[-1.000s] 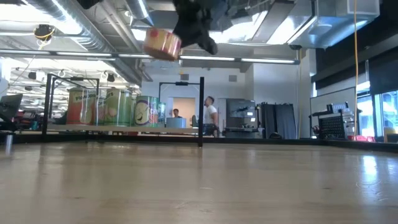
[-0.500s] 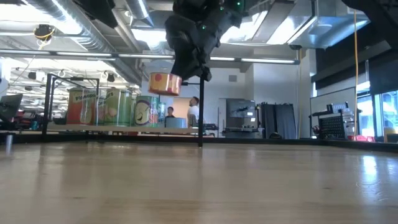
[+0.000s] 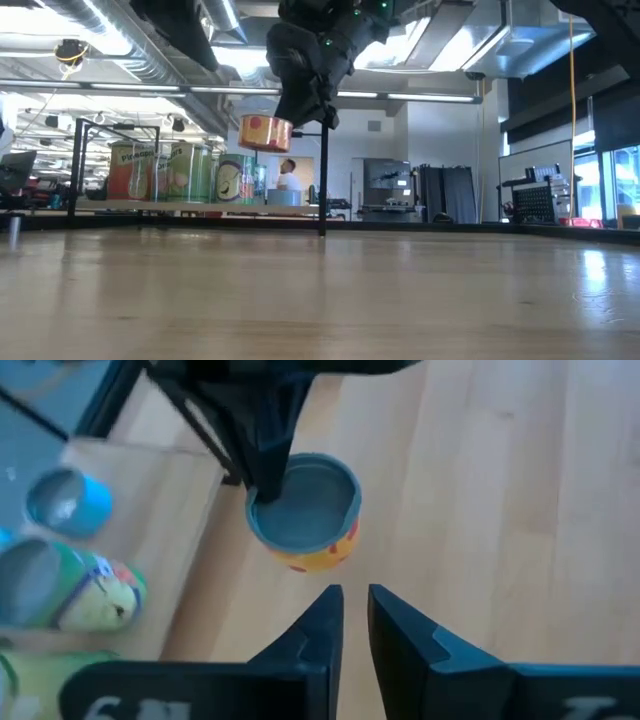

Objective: Pick and place cans onto a shelf
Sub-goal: Put the canned pineapple rings on the shelf

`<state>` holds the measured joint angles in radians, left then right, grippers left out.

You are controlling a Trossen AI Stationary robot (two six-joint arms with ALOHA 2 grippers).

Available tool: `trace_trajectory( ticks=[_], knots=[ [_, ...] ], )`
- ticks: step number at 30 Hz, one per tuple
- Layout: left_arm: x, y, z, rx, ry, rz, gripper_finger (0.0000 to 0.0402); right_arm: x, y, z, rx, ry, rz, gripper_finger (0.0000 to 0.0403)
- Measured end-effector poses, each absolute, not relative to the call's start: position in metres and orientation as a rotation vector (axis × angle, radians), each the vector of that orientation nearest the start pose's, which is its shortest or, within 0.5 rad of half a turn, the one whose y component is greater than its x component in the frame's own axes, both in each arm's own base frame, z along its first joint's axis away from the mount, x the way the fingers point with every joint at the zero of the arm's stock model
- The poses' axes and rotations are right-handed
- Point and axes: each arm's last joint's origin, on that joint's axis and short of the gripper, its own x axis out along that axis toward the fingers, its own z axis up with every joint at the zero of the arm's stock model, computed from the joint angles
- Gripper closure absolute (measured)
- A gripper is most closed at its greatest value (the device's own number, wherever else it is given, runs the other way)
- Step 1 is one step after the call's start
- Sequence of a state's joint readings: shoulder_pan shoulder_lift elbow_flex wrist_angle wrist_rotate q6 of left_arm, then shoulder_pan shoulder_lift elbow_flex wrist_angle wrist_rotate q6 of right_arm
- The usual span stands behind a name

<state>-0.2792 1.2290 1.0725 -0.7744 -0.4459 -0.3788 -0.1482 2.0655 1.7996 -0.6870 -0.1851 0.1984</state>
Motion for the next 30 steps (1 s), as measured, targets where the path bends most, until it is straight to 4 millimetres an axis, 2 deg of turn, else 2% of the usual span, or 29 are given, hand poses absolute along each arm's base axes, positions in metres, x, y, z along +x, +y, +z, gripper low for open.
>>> trace_trajectory(
  ticks=[3,11,19,27,30],
  knots=[
    [0.2335,-0.0528,0.2984,0.059,0.833,0.280,0.0357,0.4491,-0.0615,0.2510,0.337,0.942,-0.056,0.0391],
    [0.2359,-0.0531,0.3004,-0.037,0.785,0.321,0.0357,0.4491,-0.0615,0.2511,0.320,0.942,-0.048,0.0391],
    [0.2382,-0.0537,0.2971,0.017,0.835,0.226,0.0356,0.4491,-0.0615,0.2512,0.320,0.941,-0.048,0.0389],
    [0.2380,-0.0524,0.2974,0.025,0.834,0.232,0.0355,0.4492,-0.0640,0.2513,0.277,0.935,-0.123,0.0391],
    [0.2376,-0.0525,0.2972,0.025,0.838,0.233,0.0355,0.4500,-0.0710,0.2526,0.283,0.910,-0.144,0.0391]
  ],
)
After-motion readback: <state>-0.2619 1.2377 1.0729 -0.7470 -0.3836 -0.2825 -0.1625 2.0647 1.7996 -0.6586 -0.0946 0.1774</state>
